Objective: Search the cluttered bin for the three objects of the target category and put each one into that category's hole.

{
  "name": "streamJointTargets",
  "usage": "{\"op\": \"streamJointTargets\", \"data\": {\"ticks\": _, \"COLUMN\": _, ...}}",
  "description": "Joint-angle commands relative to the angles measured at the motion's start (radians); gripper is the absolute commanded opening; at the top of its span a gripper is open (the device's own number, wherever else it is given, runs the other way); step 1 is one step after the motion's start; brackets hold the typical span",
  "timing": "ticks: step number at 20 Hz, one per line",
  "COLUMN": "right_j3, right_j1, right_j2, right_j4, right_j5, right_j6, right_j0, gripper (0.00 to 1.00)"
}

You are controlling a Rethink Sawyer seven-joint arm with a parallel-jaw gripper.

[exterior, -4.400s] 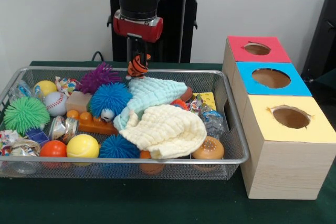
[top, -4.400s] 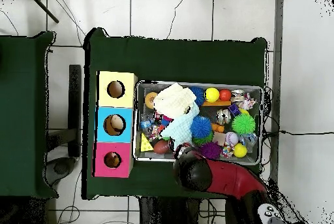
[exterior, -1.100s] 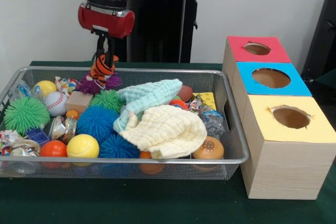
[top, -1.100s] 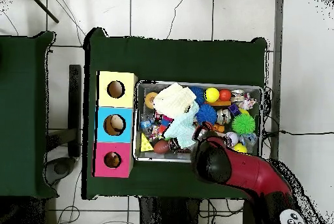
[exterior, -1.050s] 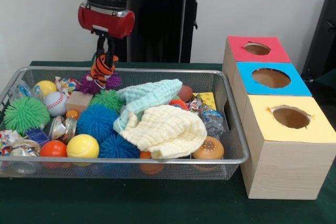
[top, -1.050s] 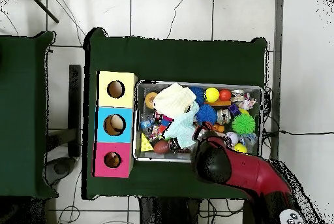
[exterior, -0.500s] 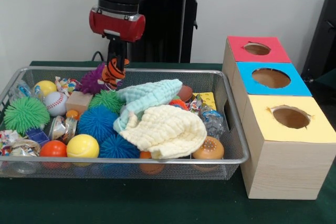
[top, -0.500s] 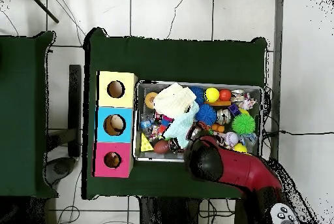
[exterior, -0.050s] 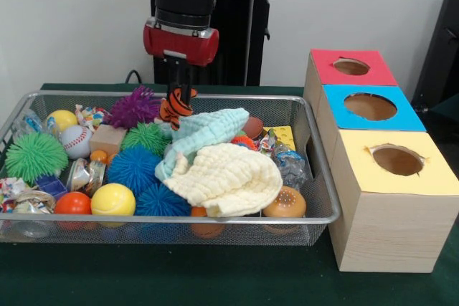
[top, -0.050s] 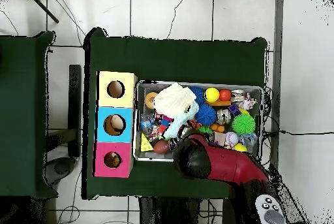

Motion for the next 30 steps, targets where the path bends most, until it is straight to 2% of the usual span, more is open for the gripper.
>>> {"op": "streamJointTargets", "data": {"ticks": 1, "right_j3": -0.08, "right_j1": 0.044, "right_j2": 0.027, "right_j4": 0.035, "right_j5": -0.076, "right_j6": 0.15, "right_j0": 0.027, "gripper": 0.0}}
{"op": "streamJointTargets", "data": {"ticks": 7, "right_j3": -0.084, "right_j1": 0.052, "right_j2": 0.025, "right_j4": 0.054, "right_j5": -0.104, "right_j6": 0.161, "right_j0": 0.042, "gripper": 0.0}}
{"op": "streamJointTargets", "data": {"ticks": 22, "right_j3": -0.093, "right_j1": 0.062, "right_j2": 0.003, "right_j4": 0.068, "right_j5": -0.091, "right_j6": 0.157, "right_j0": 0.061, "gripper": 0.0}}
{"op": "streamJointTargets", "data": {"ticks": 23, "right_j3": -0.092, "right_j1": 0.063, "right_j2": 0.002, "right_j4": 0.068, "right_j5": -0.094, "right_j6": 0.158, "right_j0": 0.063, "gripper": 1.0}}
{"op": "streamJointTargets", "data": {"ticks": 30, "right_j3": -0.092, "right_j1": 0.071, "right_j2": -0.02, "right_j4": 0.08, "right_j5": -0.12, "right_j6": 0.172, "right_j0": 0.083, "gripper": 1.0}}
